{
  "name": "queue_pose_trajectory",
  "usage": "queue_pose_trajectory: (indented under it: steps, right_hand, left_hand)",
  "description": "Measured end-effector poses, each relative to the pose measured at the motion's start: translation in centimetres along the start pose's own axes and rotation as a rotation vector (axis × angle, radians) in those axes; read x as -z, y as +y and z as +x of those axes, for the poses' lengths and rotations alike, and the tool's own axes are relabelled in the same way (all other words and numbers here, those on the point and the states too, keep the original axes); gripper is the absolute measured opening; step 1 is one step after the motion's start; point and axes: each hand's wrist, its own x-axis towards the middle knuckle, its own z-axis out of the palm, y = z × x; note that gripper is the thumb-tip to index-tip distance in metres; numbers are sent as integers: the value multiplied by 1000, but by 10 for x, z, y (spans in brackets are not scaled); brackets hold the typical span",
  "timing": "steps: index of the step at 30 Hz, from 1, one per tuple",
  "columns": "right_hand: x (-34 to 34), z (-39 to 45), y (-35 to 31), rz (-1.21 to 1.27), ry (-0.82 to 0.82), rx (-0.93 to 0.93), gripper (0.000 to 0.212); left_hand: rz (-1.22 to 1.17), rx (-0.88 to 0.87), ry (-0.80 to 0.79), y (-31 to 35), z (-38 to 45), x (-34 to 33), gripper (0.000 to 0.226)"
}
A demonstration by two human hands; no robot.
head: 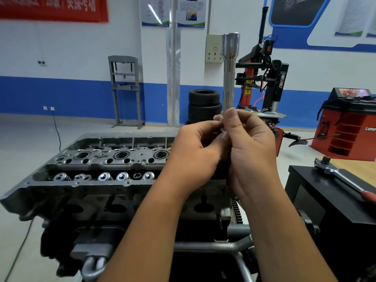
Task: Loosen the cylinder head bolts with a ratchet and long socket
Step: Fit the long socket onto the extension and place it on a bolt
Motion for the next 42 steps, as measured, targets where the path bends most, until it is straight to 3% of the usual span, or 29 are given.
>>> queue_pose_trajectory:
  steps: [4, 6, 9, 14, 17, 21, 26, 32, 37, 42]
  right_hand:
    - [0, 2, 1, 78, -9, -56, 35]
    - [-1, 3, 1, 100, -5, -53, 27]
    - [-1, 3, 0, 49, 36, -30, 52]
    - [0, 4, 1, 51, 6, -57, 37]
    - [-1, 4, -1, 61, -5, -59, 34]
    - [-2, 1, -5, 6, 5, -37, 44]
    - [-4, -1, -4, -39, -14, -49, 43]
    - [-2, 2, -2, 27, 29, -42, 50]
    - [-1, 4, 1, 52, 24, -78, 41]
    - [-3, 2, -1, 46, 33, -47, 48]
  left_hand:
    - [14, 9, -6, 4, 0, -2, 20]
    - [26, 10, 32, 5, -2, -3, 15]
    - [94, 1, 75, 5, -3, -4, 7]
    - [36, 23, -55, 8, -3, -3, 20]
    - [65, 18, -27, 9, -3, -3, 19]
    - [125, 35, 39, 8, -4, -5, 10]
    - [81, 20, -81, 9, -5, 0, 22]
    - [144, 19, 58, 7, -4, -3, 4]
    - [78, 47, -72, 10, -3, -2, 19]
    - [97, 60, 37, 9, -1, -5, 6]
